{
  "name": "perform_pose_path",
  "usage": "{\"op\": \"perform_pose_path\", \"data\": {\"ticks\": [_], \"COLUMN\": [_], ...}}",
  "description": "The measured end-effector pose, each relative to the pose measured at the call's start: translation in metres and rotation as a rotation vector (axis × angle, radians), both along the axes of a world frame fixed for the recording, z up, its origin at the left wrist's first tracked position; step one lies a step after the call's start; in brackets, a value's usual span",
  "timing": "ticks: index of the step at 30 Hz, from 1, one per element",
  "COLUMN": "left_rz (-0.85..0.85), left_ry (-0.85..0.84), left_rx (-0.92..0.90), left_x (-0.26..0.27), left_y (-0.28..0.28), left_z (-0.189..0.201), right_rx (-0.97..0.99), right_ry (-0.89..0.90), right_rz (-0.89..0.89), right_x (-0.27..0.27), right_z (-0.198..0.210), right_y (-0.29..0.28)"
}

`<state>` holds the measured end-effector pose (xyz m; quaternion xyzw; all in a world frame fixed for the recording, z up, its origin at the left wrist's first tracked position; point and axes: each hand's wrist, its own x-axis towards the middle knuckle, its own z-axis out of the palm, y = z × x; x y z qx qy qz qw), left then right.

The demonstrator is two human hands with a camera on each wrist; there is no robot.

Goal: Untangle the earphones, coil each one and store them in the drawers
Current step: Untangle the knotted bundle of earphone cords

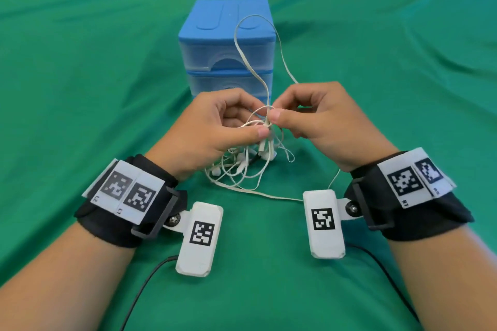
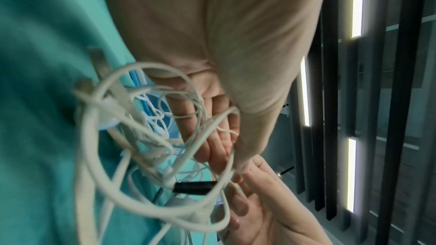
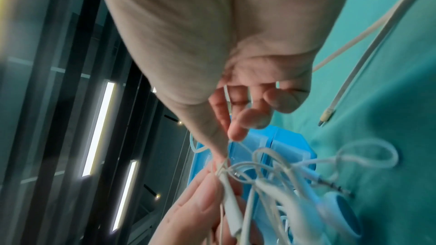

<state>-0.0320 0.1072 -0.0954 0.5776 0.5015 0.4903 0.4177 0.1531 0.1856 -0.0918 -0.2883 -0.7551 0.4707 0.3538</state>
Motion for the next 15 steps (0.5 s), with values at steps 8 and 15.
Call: {"op": "perform_pose_path", "data": {"ticks": [8,15], "left_rz": [0.108,0.117], "left_ry": [-0.086,-0.082], "left_rx": [0.036,0.053], "left_x": [0.003,0.005], "left_y": [0.002,0.002], "left_z": [0.001,0.001], "right_rx": [0.082,0.026], "right_ry": [-0.034,-0.160], "right_rz": [0.074,0.021], "right_x": [0.001,-0.002], "right_z": [0.007,0.001], "right_y": [-0.007,-0.007]}}
